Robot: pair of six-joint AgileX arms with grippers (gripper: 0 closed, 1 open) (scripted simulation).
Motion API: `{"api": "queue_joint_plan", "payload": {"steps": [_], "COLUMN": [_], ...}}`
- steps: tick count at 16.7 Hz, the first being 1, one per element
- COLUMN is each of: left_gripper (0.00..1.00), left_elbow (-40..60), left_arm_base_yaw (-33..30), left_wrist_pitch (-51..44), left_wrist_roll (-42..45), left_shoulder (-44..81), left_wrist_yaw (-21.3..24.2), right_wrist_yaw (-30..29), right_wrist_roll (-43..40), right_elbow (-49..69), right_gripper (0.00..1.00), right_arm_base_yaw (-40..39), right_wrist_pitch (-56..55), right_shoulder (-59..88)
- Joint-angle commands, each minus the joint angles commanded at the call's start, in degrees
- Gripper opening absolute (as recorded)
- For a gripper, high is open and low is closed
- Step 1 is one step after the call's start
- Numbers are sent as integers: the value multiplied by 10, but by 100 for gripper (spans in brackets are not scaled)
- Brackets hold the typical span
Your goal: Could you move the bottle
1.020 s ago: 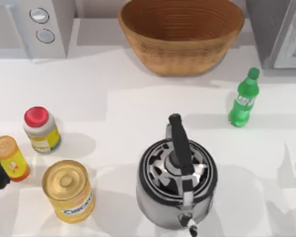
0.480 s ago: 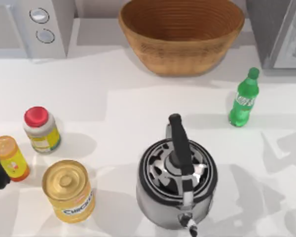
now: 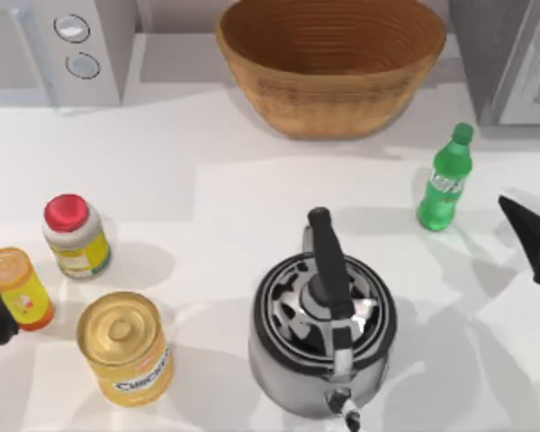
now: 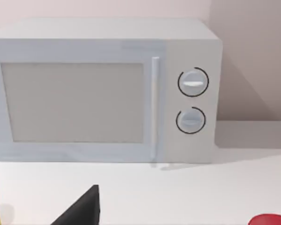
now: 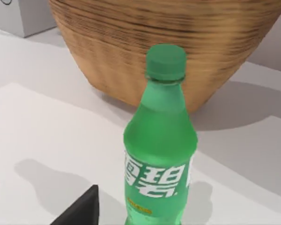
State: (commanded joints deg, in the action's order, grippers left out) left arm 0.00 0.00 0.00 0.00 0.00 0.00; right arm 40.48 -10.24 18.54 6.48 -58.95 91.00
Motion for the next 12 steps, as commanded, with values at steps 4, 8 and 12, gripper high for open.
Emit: {"api": "queue_joint_plan", "payload": {"steps": [4,8,12], "left_gripper": [100,100,100], "left_elbow": [0,0,0], "left_arm_base_yaw": [0,0,0], "left_wrist_pitch": [0,0,0], "left_wrist_roll": [0,0,0], "left_shoulder": [0,0,0], "left_wrist_yaw": [0,0,0], "right_wrist_yaw": [61,87,86], "right_wrist_roll": [-16,-23,-22], "right_elbow": [25,29,26], "right_gripper": [100,100,100], "right_arm_base_yaw": [6,6,4], "right_wrist_pitch": [-87,-119,-118], "right_shoulder": [132,182,180]}}
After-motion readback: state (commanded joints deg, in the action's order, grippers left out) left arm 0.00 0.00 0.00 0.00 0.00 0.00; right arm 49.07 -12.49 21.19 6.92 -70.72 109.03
